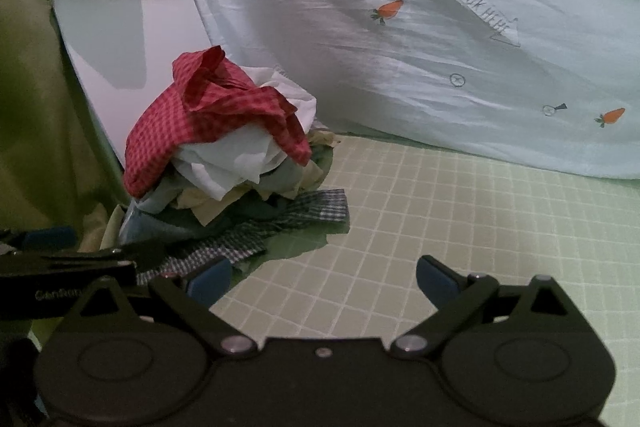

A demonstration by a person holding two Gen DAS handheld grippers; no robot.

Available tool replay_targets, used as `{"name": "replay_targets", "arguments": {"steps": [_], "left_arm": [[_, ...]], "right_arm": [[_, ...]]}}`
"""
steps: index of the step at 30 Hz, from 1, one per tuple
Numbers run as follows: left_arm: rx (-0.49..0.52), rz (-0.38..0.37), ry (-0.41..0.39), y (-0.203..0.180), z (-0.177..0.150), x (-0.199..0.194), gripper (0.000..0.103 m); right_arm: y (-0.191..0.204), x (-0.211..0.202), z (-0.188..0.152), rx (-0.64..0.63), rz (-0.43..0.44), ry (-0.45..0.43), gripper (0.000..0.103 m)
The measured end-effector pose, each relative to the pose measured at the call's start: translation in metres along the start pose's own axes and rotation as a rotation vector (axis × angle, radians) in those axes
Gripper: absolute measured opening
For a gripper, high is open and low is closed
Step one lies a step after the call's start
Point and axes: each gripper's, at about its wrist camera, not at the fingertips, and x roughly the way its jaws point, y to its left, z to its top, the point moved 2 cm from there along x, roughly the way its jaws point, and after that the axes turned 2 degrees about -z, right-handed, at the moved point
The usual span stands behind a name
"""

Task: Fold clothes
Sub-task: 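Grasp the red gingham shorts from the pile with both grippers and lift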

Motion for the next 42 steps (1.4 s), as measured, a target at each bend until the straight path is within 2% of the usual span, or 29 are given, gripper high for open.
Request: {"name": "replay_targets", "arguments": {"steps": [7, 11, 19, 22, 25, 27, 28, 30, 31, 32, 33, 34, 42], "left_arm": [[-0.036, 0.016, -0.017, 0.021, 0.023, 0.018, 0.103], [-0.044, 0.043, -0.042, 0.03, 0.047, 0.033, 0.103], [-0.103, 0.023, -0.04, 0.06, 0.1, 0.089, 0.102], [-0.106, 0.006, -0.018, 0.063, 0.115, 0.116, 0.1], [-0.114, -0.012, 0.016, 0.066, 0.121, 0.14, 0.094], [-0.126, -0.026, 0.037, 0.068, 0.12, 0.153, 0.087], [-0.133, -0.033, 0.048, 0.068, 0.119, 0.159, 0.081], [-0.146, -0.045, 0.063, 0.069, 0.118, 0.167, 0.074], [-0.152, -0.052, 0.065, 0.069, 0.117, 0.17, 0.07], [-0.16, -0.06, 0.065, 0.069, 0.117, 0.171, 0.067], [-0.165, -0.065, 0.062, 0.068, 0.117, 0.171, 0.059], [-0.169, -0.069, 0.056, 0.067, 0.117, 0.17, 0.056], [-0.166, -0.086, 0.001, 0.041, 0.12, 0.153, 0.053]], "right_arm": [[0.026, 0.027, 0.033, -0.037, -0.013, -0.041, 0.1], [0.057, 0.053, 0.063, -0.091, -0.033, -0.088, 0.1], [0.129, 0.133, 0.108, -0.207, -0.093, -0.124, 0.098], [0.15, 0.167, 0.116, -0.25, -0.111, -0.112, 0.092], [0.154, 0.194, 0.12, -0.286, -0.124, -0.093, 0.081], [0.158, 0.205, 0.12, -0.304, -0.122, -0.093, 0.063], [0.16, 0.209, 0.121, -0.313, -0.117, -0.089, 0.058], [0.162, 0.214, 0.122, -0.323, -0.111, -0.09, 0.022], [0.162, 0.215, 0.121, -0.324, -0.112, -0.097, 0.016], [0.161, 0.212, 0.121, -0.317, -0.119, -0.114, 0.004], [0.159, 0.208, 0.12, -0.308, -0.125, -0.14, 0.001], [0.156, 0.205, 0.12, -0.294, -0.125, -0.16, 0.001], [0.122, 0.156, 0.126, -0.2, -0.076, -0.273, 0.0]]}}
